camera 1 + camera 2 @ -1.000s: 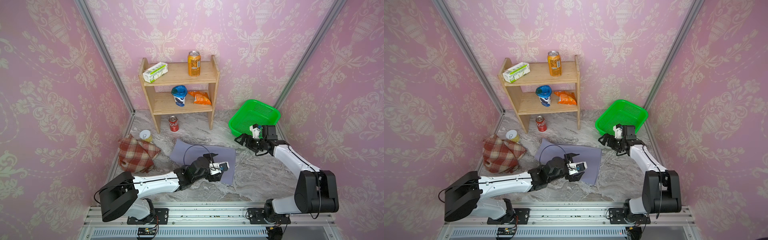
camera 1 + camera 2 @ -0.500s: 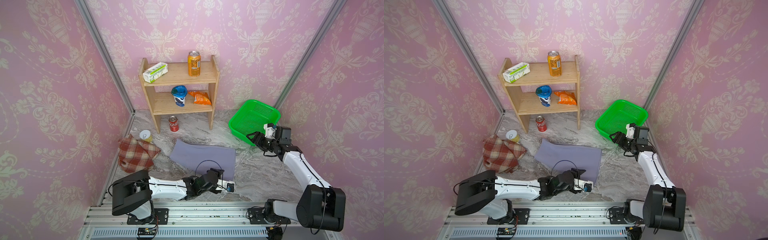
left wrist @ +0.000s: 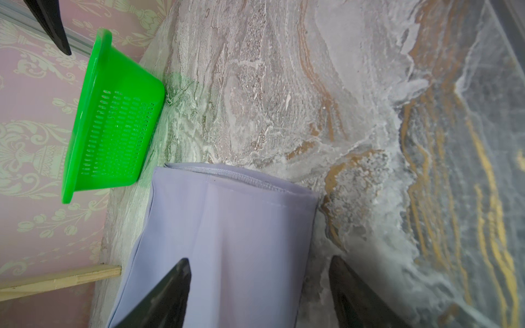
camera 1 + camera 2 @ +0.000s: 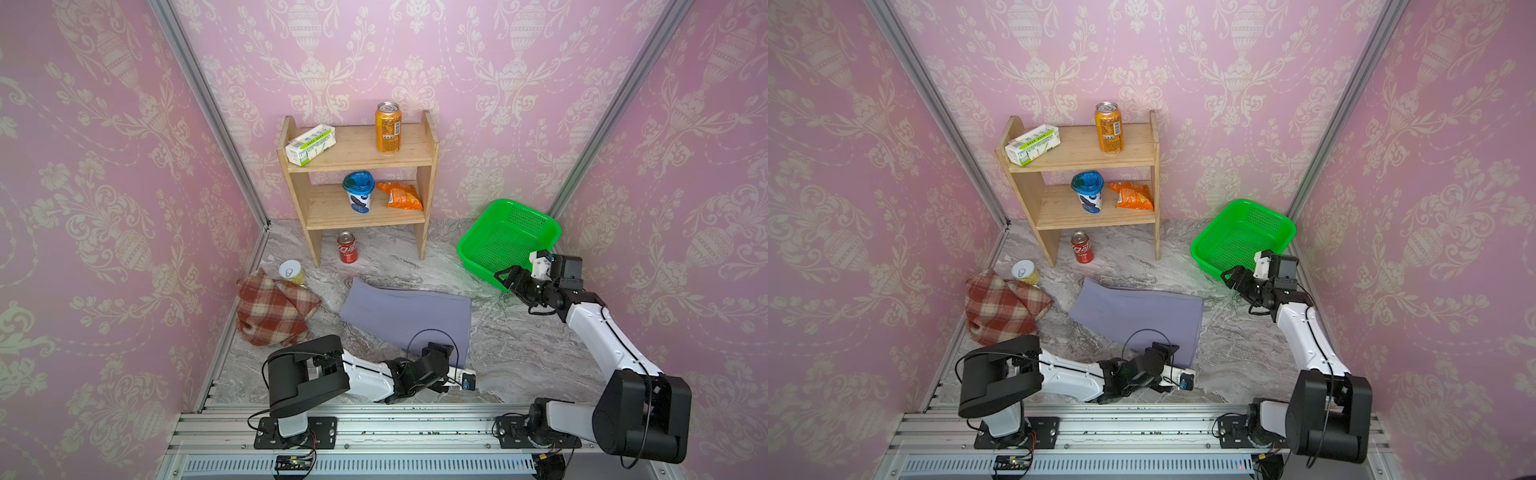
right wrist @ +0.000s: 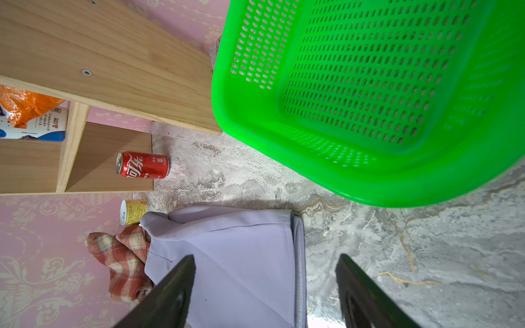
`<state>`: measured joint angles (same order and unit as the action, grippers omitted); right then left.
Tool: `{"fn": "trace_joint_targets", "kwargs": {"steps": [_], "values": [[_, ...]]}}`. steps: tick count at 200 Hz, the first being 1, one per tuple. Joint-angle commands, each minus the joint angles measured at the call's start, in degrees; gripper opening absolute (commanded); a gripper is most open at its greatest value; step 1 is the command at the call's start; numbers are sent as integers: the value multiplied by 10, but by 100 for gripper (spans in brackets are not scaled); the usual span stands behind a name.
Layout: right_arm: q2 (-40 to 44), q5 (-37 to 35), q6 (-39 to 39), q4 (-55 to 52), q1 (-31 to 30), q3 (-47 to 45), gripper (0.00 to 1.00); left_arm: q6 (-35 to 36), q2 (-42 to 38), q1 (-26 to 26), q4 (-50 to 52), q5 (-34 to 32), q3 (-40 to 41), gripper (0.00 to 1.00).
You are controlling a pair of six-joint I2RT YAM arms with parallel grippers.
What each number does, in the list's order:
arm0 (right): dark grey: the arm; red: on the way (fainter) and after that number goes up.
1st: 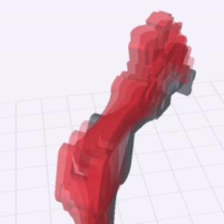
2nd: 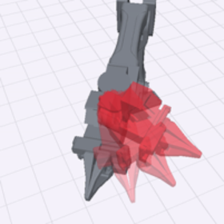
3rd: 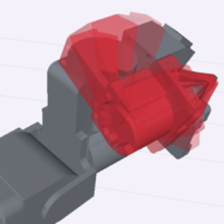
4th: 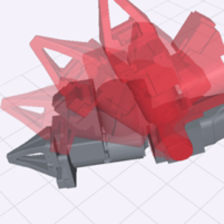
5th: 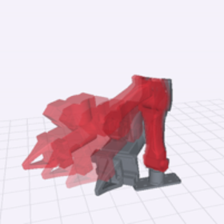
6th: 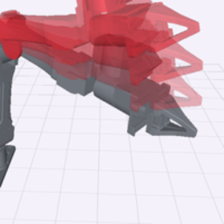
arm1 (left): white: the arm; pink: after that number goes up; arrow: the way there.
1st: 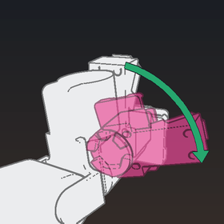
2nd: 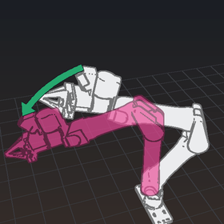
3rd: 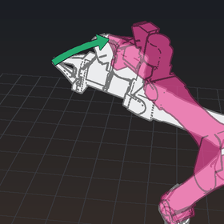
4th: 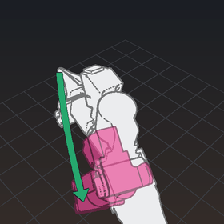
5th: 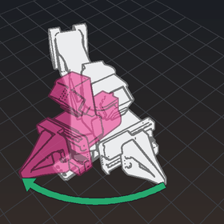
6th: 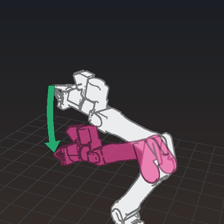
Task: Roll up the skirts
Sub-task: Roll the skirt at the center of the board.
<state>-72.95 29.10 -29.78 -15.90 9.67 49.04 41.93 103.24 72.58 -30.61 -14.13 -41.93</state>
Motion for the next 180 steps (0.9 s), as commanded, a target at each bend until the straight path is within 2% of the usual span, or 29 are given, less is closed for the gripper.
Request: {"fn": "trace_joint_targets", "kwargs": {"steps": [1,30,42,74,110,128,136,140,146,159,180], "values": [[1,-11,15,-9,5,-7,80,-10,21,2,-22,-8,-25,73],[-2,-10,15,-7,6,-6,82,-16,49,2,-29,-10,-34,62],[-3,-11,16,-8,6,-5,83,-23,56,2,-21,-2,-38,60],[-4,-10,18,-7,8,-4,85,-35,72,2,18,19,-58,60],[-6,-1,18,-4,7,-3,90,-44,78,2,59,34,-68,69],[-6,0,18,-4,7,-3,91,-50,82,2,76,32,-72,66],[-6,0,17,-1,7,-4,91,-53,84,2,84,29,-77,60],[-6,1,16,1,7,-5,91,-56,85,2,88,29,-79,53],[-7,1,16,2,7,-6,90,-61,87,2,92,29,-81,40],[-7,3,16,3,7,-7,90,-71,86,2,85,23,-83,1],[-7,8,15,4,8,-12,88,-86,81,2,51,2,-79,0]]}}
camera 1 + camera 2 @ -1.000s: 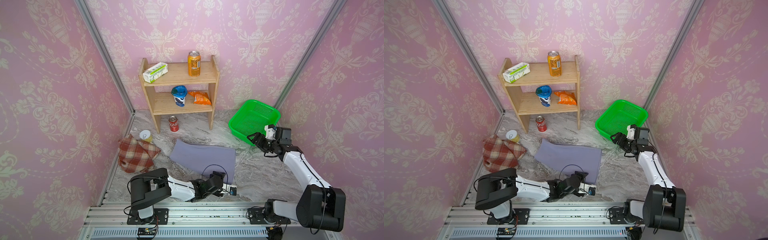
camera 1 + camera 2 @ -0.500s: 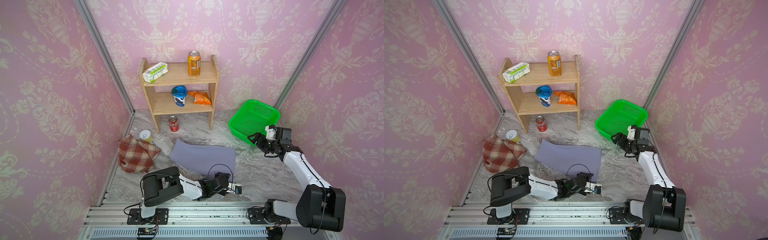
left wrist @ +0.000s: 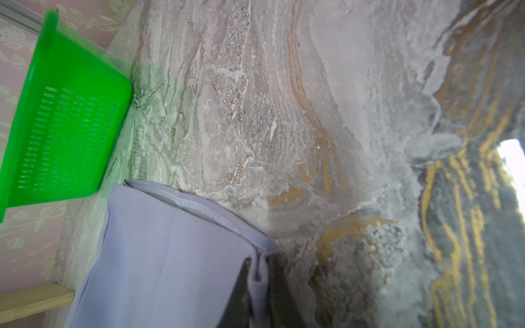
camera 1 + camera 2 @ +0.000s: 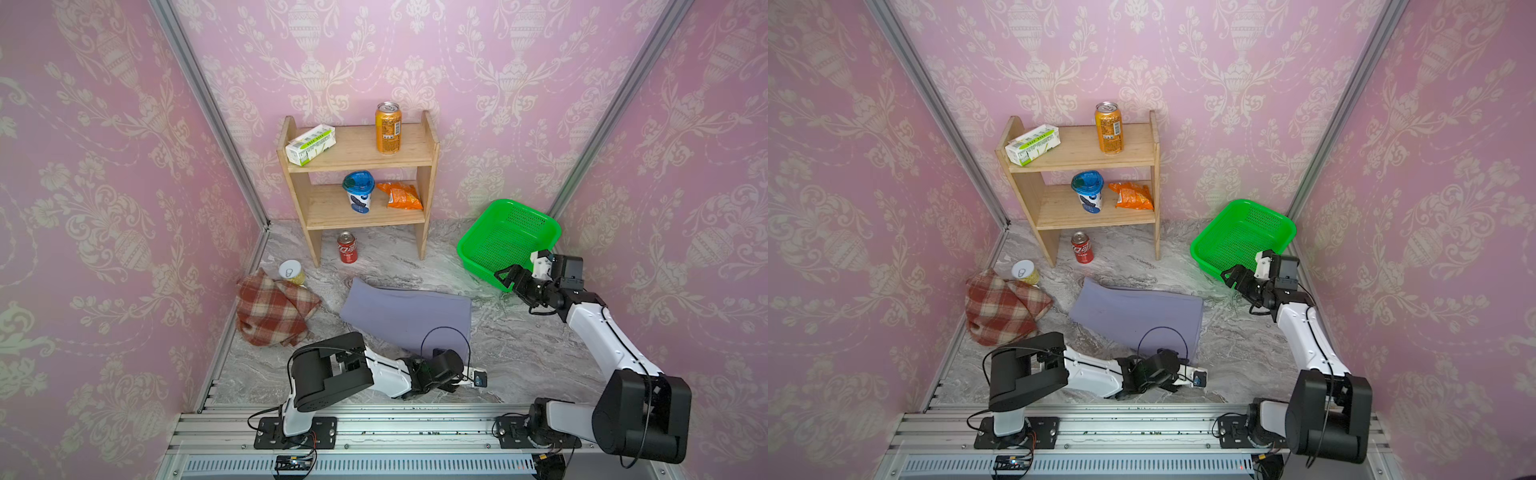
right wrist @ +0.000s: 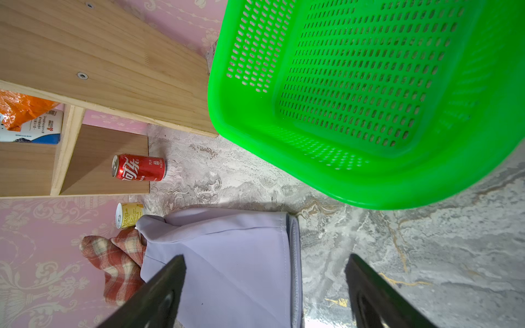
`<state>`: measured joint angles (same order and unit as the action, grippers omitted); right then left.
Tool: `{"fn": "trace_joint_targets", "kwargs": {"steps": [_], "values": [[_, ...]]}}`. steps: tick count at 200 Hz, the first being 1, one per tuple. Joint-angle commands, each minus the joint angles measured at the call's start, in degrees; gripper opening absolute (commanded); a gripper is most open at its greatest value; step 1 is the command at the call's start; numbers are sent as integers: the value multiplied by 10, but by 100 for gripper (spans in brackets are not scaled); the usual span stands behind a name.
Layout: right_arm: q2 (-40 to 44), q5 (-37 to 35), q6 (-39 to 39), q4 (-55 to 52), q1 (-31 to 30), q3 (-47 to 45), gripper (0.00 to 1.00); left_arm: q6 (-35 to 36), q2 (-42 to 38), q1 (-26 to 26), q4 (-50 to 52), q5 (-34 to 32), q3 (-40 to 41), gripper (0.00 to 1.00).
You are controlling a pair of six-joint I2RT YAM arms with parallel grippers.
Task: Roll up the skirts
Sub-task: Roll the skirt at the center of the board.
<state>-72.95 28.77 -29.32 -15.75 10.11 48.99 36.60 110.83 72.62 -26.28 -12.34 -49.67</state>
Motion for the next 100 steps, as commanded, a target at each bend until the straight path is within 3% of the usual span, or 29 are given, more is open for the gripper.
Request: {"fn": "trace_joint_targets", "kwargs": {"steps": [1,33,58,79,100], "values": [[-7,12,10,3,3,-11,88,-33,5,2,6,-16,-2,0],[-11,30,11,3,2,-17,86,-91,-17,-15,-19,-58,-16,0],[-15,34,18,-7,-8,-13,84,-259,-64,-68,-10,-63,-21,0],[-23,35,29,-22,-29,-3,84,-412,-106,-119,-52,-53,26,0],[-39,30,45,-41,-63,14,84,-490,-143,-139,-117,-91,96,0]]}}
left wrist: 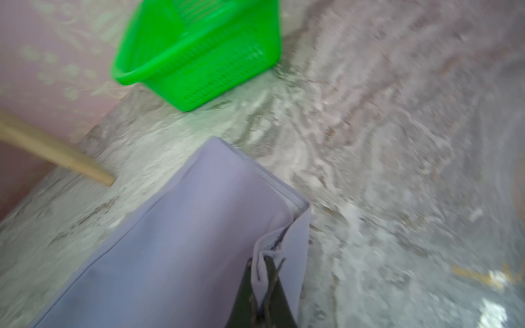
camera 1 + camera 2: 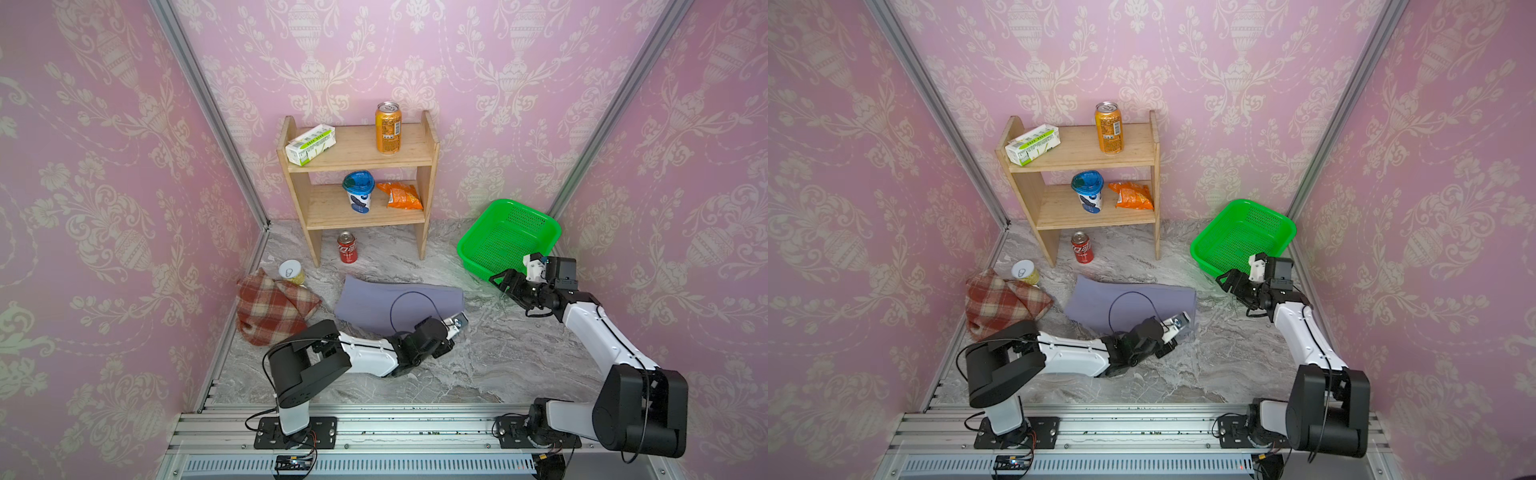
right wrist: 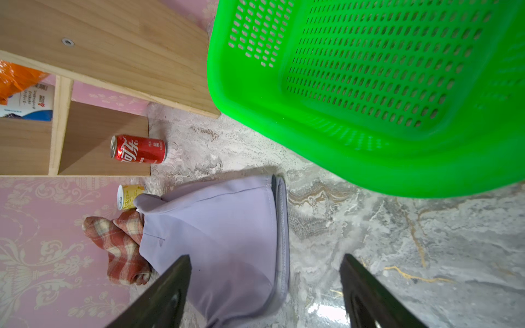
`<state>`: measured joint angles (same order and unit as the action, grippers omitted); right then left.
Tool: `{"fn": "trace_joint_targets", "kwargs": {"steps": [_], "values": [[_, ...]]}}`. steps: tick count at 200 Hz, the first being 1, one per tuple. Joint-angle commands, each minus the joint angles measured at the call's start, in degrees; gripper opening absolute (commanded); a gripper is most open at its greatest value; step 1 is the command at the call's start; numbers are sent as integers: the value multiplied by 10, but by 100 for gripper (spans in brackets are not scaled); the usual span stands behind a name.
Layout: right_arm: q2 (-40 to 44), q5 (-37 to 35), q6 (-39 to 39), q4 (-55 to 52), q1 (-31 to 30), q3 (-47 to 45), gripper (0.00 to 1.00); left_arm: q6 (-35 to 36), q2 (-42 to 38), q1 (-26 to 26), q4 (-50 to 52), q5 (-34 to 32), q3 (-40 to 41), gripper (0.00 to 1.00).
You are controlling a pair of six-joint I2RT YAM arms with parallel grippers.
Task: Roll up the skirts
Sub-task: Roll the skirt at the center of the board.
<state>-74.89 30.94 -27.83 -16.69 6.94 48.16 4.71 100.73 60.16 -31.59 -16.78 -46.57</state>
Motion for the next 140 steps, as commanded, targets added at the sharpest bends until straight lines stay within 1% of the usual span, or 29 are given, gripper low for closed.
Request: {"fn": "trace_joint_targets", "kwargs": {"steps": [1,20,44,67,101,127,140], "values": [[-21,8,31,-32,-32,23,84,-175,-44,-15,-67,-49,68,0],[-37,12,32,-31,-57,30,84,-203,-81,-17,-109,-97,114,0],[-57,13,36,-37,-86,41,83,-241,-130,-17,-105,-162,150,0],[-72,16,35,-38,-108,48,83,-285,-163,-17,-54,-194,171,0],[-94,23,38,-48,-149,47,84,-418,-206,-17,43,-232,202,0],[-101,31,38,-47,-178,35,84,-502,-240,-17,98,-259,230,0],[-107,38,37,-47,-191,32,84,-539,-256,-16,121,-260,244,0]]}}
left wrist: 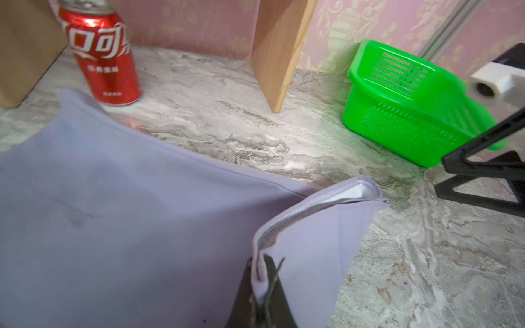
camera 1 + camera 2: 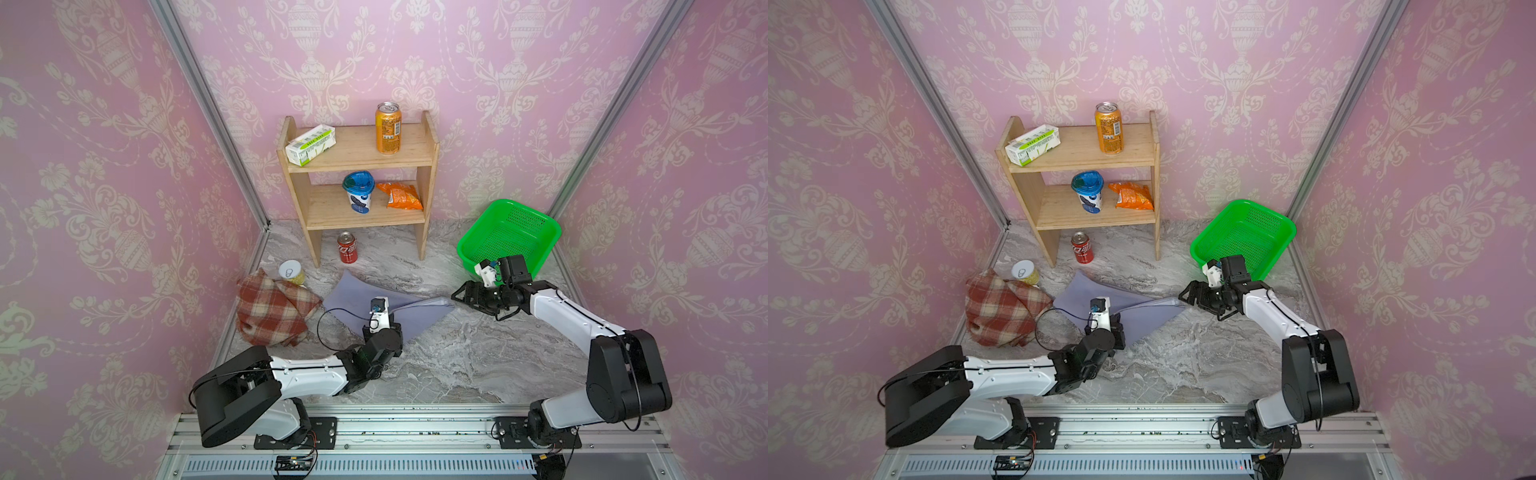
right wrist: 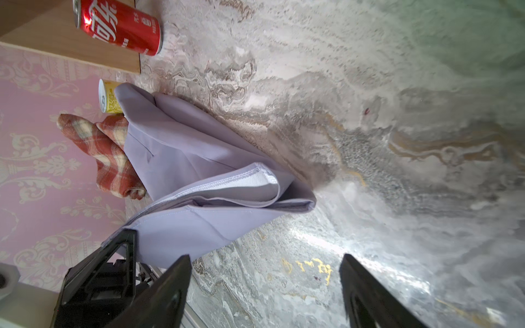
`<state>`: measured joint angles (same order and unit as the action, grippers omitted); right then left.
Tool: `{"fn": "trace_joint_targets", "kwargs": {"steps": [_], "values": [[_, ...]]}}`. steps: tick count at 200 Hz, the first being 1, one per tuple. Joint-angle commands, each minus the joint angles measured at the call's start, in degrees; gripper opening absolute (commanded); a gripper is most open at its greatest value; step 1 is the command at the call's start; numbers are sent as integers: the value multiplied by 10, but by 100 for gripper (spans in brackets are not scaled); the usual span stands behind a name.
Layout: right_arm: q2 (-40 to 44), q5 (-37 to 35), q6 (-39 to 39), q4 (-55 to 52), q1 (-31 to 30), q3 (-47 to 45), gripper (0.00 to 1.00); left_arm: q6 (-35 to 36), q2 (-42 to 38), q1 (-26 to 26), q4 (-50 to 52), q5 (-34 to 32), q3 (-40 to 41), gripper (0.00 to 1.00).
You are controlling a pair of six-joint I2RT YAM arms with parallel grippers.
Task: Roll up the skirts
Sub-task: Roll the skirt at the center of the board.
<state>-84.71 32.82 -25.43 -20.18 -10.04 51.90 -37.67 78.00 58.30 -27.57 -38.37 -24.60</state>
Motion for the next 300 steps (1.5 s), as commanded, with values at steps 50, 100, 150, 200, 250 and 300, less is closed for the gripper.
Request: {"fn": "trace_joint_targets", "kwargs": {"steps": [50,100,150,200,250,300], "values": [[-31,38,-1,3,-69,-27,86,-223,-51,13,132,-72,65,0],[-61,56,-32,60,-93,-45,86,-275,-41,14,145,-80,84,0],[-145,73,-59,114,-120,-18,84,-331,-33,14,147,-82,102,0],[-208,84,-72,137,-133,29,80,-351,-49,16,180,-89,105,0],[-258,99,-84,173,-141,51,59,-327,-50,16,183,-86,101,10],[-284,121,-108,187,-142,88,11,27,-128,40,-87,-72,145,69]]}}
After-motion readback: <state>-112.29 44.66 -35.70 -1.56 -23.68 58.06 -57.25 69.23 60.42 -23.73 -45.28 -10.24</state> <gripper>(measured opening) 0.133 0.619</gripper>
